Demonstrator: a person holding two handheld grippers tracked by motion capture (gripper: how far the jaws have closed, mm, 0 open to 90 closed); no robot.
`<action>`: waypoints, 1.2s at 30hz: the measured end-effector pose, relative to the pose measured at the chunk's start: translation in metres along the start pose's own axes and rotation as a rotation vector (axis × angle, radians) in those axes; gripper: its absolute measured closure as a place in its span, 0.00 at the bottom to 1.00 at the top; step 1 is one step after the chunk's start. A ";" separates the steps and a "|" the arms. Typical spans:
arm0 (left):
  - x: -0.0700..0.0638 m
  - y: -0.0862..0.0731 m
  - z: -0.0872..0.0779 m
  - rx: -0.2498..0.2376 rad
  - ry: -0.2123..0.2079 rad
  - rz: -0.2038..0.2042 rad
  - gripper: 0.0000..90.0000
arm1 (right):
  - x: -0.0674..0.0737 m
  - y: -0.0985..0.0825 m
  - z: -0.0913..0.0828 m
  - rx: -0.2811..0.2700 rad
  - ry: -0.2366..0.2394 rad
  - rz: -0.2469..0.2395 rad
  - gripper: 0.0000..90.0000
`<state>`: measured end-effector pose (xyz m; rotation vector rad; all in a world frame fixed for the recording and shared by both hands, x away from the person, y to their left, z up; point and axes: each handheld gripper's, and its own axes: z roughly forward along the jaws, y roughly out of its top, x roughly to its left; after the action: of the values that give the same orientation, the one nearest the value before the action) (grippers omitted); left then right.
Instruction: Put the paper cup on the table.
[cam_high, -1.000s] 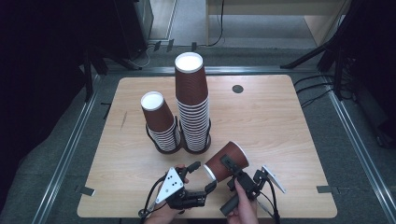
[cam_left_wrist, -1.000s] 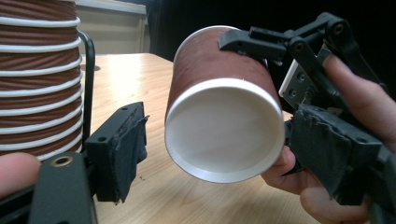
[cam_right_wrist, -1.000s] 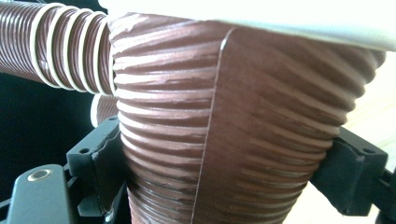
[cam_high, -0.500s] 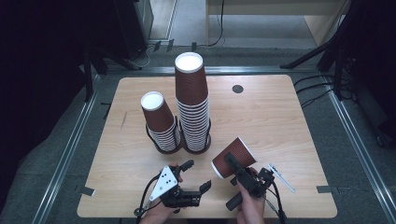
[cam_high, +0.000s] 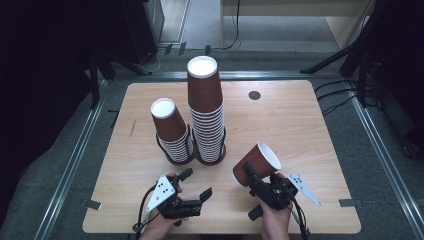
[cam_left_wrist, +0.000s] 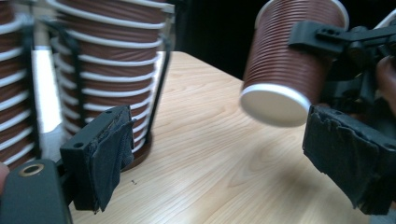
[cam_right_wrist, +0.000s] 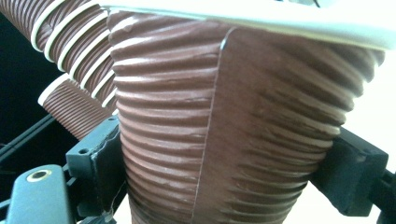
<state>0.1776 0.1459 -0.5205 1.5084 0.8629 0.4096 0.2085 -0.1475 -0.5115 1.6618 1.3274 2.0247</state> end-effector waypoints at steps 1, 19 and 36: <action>0.002 -0.001 -0.002 0.002 0.009 -0.002 0.10 | 0.000 0.002 0.000 -0.002 -0.002 -0.001 0.16; 0.052 -0.008 -0.047 0.004 0.182 -0.061 0.10 | -0.003 0.036 0.013 -0.048 -0.023 -0.180 0.15; 0.094 -0.008 -0.086 -0.005 0.376 -0.091 0.11 | -0.017 0.053 0.036 -0.099 -0.142 -0.407 0.16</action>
<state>0.1762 0.2723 -0.5382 1.4020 1.2186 0.6399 0.2649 -0.1709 -0.4850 1.3330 1.3595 1.6771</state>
